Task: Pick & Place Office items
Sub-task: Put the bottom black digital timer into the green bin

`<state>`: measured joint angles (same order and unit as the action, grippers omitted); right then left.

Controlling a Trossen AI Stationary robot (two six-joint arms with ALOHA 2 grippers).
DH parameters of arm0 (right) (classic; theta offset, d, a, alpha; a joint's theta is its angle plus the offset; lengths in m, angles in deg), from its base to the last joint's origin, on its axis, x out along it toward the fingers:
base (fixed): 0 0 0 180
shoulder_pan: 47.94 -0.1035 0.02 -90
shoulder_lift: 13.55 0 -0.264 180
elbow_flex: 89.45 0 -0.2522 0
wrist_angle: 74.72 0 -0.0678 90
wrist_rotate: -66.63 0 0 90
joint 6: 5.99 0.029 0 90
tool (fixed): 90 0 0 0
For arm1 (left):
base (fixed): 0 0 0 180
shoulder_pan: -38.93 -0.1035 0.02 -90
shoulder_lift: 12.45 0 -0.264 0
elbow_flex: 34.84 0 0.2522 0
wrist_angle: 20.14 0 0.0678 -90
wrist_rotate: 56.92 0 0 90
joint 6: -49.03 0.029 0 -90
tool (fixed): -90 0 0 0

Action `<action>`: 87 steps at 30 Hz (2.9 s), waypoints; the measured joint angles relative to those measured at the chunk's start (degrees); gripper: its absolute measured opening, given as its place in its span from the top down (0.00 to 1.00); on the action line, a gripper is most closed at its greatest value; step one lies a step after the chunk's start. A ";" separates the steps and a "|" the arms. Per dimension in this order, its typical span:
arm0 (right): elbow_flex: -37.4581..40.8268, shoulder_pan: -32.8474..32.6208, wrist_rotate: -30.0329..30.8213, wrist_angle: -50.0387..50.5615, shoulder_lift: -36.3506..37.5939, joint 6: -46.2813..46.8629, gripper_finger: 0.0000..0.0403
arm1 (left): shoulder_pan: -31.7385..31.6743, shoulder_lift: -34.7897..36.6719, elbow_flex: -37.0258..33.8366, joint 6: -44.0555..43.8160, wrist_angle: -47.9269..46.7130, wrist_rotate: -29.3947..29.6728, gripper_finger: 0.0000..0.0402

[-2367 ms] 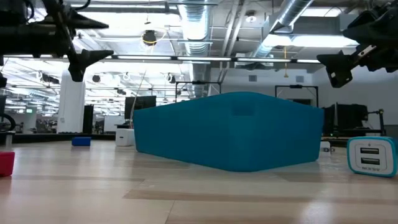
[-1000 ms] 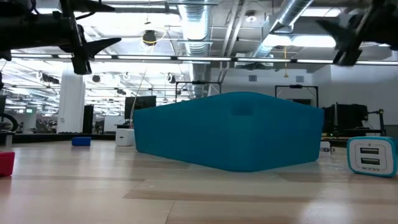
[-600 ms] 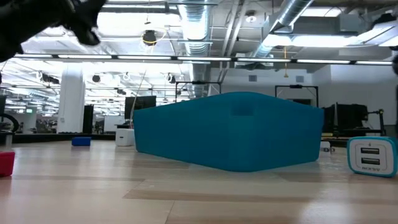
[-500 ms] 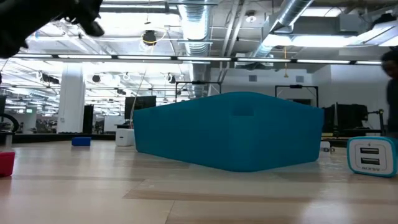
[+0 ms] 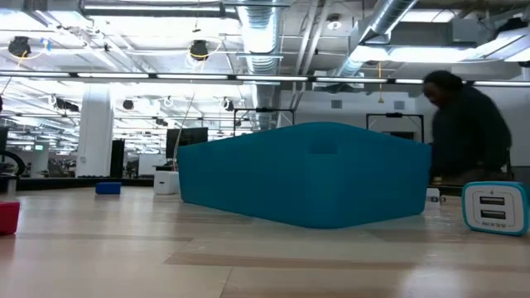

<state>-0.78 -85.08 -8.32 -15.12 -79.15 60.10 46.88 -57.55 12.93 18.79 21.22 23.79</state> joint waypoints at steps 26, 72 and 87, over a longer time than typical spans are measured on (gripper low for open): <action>-10.99 -30.32 3.03 25.82 -36.15 0.85 0.31 | 18.73 -17.65 38.33 33.10 -62.97 52.52 0.31; 12.97 -19.58 -4.43 -2.98 -43.80 -6.03 0.32 | 21.68 -12.26 38.29 26.27 -80.57 52.95 0.31; 13.08 -19.93 -3.29 -5.02 -45.01 -3.95 0.66 | 21.68 -12.42 38.27 23.21 -80.55 52.90 0.31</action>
<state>12.30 -105.02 -11.60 -20.15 -124.16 56.15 68.56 -69.97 51.19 42.00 -59.33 76.69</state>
